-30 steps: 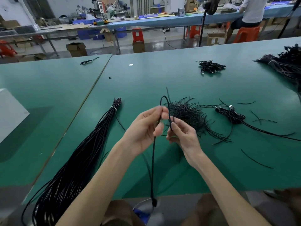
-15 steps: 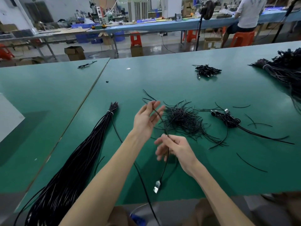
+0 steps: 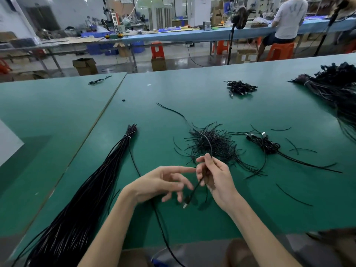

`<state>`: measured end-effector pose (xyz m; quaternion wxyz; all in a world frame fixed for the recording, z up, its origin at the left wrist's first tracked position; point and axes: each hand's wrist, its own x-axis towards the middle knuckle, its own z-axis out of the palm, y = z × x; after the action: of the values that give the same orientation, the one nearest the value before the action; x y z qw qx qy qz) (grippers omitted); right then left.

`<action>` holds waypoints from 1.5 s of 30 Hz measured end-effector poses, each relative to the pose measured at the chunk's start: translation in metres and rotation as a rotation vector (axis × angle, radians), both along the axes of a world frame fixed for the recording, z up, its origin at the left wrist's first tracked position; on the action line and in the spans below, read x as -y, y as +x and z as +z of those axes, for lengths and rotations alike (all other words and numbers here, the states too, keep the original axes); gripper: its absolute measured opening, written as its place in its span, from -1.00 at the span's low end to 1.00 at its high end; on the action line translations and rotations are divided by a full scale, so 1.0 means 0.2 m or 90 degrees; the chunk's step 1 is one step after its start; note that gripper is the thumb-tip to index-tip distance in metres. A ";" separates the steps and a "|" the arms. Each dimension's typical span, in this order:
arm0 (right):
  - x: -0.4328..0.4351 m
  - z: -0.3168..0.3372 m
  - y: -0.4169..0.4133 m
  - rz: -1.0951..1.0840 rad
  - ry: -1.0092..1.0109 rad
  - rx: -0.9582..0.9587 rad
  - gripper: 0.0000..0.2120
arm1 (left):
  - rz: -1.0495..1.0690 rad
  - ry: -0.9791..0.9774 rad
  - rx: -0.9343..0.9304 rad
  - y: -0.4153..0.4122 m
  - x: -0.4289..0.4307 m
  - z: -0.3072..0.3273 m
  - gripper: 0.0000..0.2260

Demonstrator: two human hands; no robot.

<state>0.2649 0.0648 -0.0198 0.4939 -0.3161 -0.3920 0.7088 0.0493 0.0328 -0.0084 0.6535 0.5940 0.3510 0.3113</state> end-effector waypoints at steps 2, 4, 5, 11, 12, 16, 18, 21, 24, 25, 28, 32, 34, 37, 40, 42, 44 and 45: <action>0.00 0.00 0.00 0.001 -0.014 -0.037 -0.72 | 0.030 -0.011 0.078 -0.03 0.03 -0.03 -0.44; -0.01 0.00 0.00 0.003 -0.028 -0.077 -0.74 | 0.078 0.001 0.114 -0.04 0.05 -0.04 -0.40; -0.01 0.00 0.00 0.006 -0.035 -0.095 -0.75 | 0.089 0.015 0.112 -0.04 0.05 -0.04 -0.40; -0.02 0.00 0.01 0.015 -0.074 -0.152 -0.79 | 0.116 0.048 0.078 -0.02 0.06 -0.06 -0.46; -0.02 0.00 0.01 0.013 -0.079 -0.160 -0.79 | 0.094 0.058 0.070 -0.02 0.06 -0.06 -0.46; -0.02 0.00 0.01 0.016 -0.080 -0.178 -0.80 | 0.085 0.054 0.058 -0.04 0.06 -0.07 -0.48; -0.01 -0.01 0.01 0.030 -0.060 -0.159 -0.82 | 0.131 0.050 0.069 -0.04 0.05 -0.09 -0.55; 0.00 -0.02 -0.01 0.058 -0.011 -0.104 -0.85 | 0.209 0.038 0.119 -0.04 0.05 -0.12 -0.63; 0.01 -0.02 -0.01 0.100 0.064 -0.008 -0.84 | 0.270 0.009 0.179 -0.04 0.05 -0.13 -0.61; 0.01 -0.02 -0.02 0.116 0.088 0.023 -0.84 | 0.281 0.013 0.193 -0.04 0.05 -0.12 -0.61; 0.03 -0.02 -0.03 0.148 0.128 0.076 -0.82 | 0.244 0.045 0.234 -0.03 0.06 -0.11 -0.65; 0.03 -0.02 -0.04 0.127 0.131 0.154 -0.53 | 0.174 0.055 0.276 -0.02 0.07 -0.10 -0.70; 0.02 -0.03 -0.04 0.100 0.117 0.189 -0.32 | 0.180 0.030 0.295 -0.02 0.07 -0.09 -0.71; 0.03 -0.04 -0.06 0.068 0.106 0.185 -0.08 | 0.208 -0.001 0.337 -0.03 0.07 -0.07 -0.67; 0.04 -0.03 -0.06 0.057 0.156 0.260 -0.22 | 0.269 -0.071 0.386 -0.04 0.06 -0.06 -0.68; 0.04 -0.02 -0.06 0.087 0.206 0.326 -0.51 | 0.283 -0.089 0.398 -0.04 0.06 -0.06 -0.69; 0.05 -0.02 -0.05 0.102 0.228 0.356 -0.73 | 0.272 -0.089 0.374 -0.04 0.06 -0.08 -0.71; 0.05 -0.02 -0.05 0.100 0.230 0.364 -0.79 | 0.263 -0.083 0.354 -0.04 0.06 -0.09 -0.74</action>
<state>0.2543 0.0543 -0.0241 0.3565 -0.3781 -0.6567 0.5465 0.0409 0.0212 -0.0260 0.6839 0.3599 0.2915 0.5637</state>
